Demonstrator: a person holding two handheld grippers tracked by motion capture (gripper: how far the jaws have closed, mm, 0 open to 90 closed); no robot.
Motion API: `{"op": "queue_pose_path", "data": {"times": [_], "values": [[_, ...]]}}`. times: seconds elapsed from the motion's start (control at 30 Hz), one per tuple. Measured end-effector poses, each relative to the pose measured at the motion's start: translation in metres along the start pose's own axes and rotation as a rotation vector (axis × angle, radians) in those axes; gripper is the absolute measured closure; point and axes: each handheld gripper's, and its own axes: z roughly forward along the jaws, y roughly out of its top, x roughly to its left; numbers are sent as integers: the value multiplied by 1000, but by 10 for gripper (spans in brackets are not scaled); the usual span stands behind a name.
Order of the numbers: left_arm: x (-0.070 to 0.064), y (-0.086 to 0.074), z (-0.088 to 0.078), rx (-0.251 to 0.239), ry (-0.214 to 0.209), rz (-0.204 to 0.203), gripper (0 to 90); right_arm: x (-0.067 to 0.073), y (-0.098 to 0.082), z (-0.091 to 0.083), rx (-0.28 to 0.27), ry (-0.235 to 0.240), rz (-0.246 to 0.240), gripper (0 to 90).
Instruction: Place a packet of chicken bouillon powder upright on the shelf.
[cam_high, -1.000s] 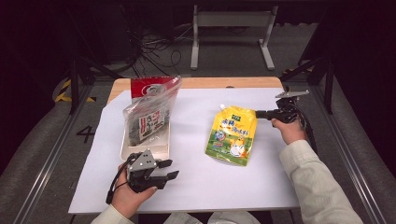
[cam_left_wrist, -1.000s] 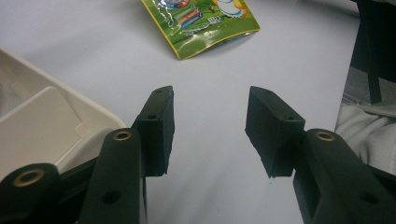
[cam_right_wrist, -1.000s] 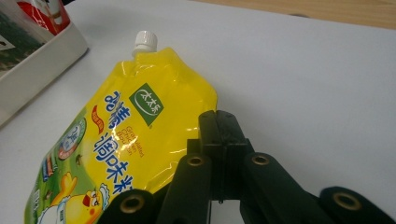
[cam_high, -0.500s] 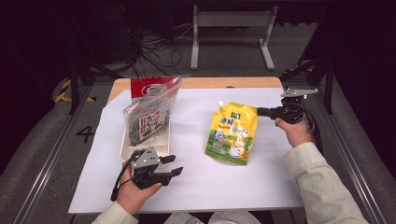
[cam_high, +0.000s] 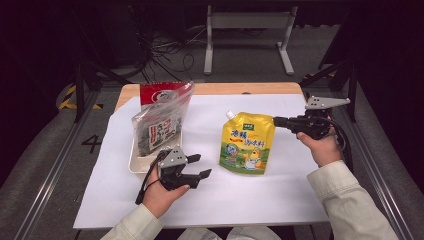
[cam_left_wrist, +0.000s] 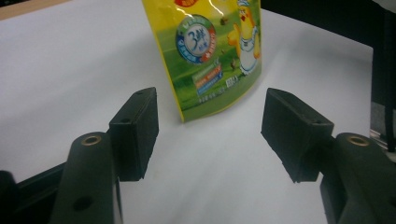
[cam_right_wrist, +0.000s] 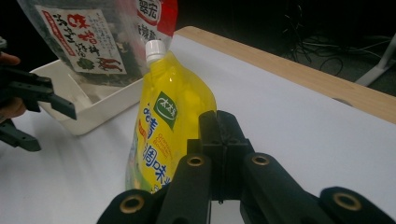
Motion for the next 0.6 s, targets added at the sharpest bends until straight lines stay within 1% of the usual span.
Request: {"op": "queue_pose_path", "data": {"times": [0.07, 0.1, 0.2, 0.27, 0.3, 0.37, 0.4, 0.43, 0.5, 0.53, 0.57, 0.6], "values": [[1, 1, 2, -6, 4, -3, 366, 4, 1, -2, -4, 6, -10, 900], [3, 5, 10, -14, 6, -8, 356, 8, 1, -4, -8, 8, -18, 900], [5, 11, 20, -16, 18, -8, 333, 13, 2, -6, -14, 12, -32, 900], [6, 13, 25, -21, 15, -13, 316, 16, 2, -7, -18, 15, -38, 900], [3, 14, 27, -12, 17, -15, 313, 18, 2, -8, -19, 17, -41, 900], [-3, 16, 30, -4, 18, 7, 291, 21, 1, -10, -23, 19, -50, 900], [-4, 18, 31, -5, 20, 15, 289, 22, 1, -12, -24, 21, -53, 900], [-4, 18, 31, -5, 20, 15, 291, 22, 1, -12, -24, 21, -53, 900], [-5, 20, 32, -16, 26, 1, 292, 27, 0, -15, -31, 29, -61, 900], [-5, 20, 33, -16, 26, 0, 292, 28, -1, -15, -33, 28, -65, 900], [-4, 21, 34, -14, 24, 8, 291, 30, -1, -16, -34, 28, -70, 900], [-5, 22, 36, -17, 28, 3, 287, 31, -2, -18, -35, 31, -71, 900]]}}
